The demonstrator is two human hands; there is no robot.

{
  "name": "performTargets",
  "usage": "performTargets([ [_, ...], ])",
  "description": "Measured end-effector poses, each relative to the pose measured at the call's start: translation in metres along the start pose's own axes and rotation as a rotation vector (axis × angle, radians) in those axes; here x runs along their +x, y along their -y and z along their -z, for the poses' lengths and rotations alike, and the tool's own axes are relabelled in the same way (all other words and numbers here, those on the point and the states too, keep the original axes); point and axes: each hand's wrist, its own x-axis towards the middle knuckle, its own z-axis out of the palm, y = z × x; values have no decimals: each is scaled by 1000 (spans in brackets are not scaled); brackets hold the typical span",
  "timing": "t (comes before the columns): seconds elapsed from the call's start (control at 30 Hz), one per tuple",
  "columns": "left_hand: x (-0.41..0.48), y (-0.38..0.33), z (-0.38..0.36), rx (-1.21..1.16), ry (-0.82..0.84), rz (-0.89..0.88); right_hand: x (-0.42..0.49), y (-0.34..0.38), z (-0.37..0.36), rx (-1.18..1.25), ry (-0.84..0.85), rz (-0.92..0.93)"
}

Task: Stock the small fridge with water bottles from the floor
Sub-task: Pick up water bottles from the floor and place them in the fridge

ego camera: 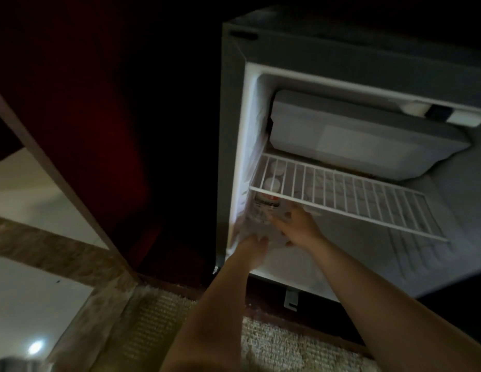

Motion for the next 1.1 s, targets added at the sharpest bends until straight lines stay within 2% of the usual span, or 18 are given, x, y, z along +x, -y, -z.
performTargets([
  [0.17,-28,11,9,172,88,13,-24,1,7,-191,164,-48],
  [0.3,-52,26,27,345,169,-4,-51,9,7,-356,280,-11],
  [0.47,-89,43,56,411,119,-50,-88,46,9,-477,407,91],
  [0.6,-135,54,86,495,93,-19,-124,93,6,-557,485,178],
  [0.73,-184,72,130,564,-7,22,-154,144,-5,-584,464,291],
  [0.97,-277,157,196,571,-121,145,-234,241,-59,-563,538,466],
  [1.1,-328,206,209,530,-207,208,-282,270,-103,-574,574,535],
])
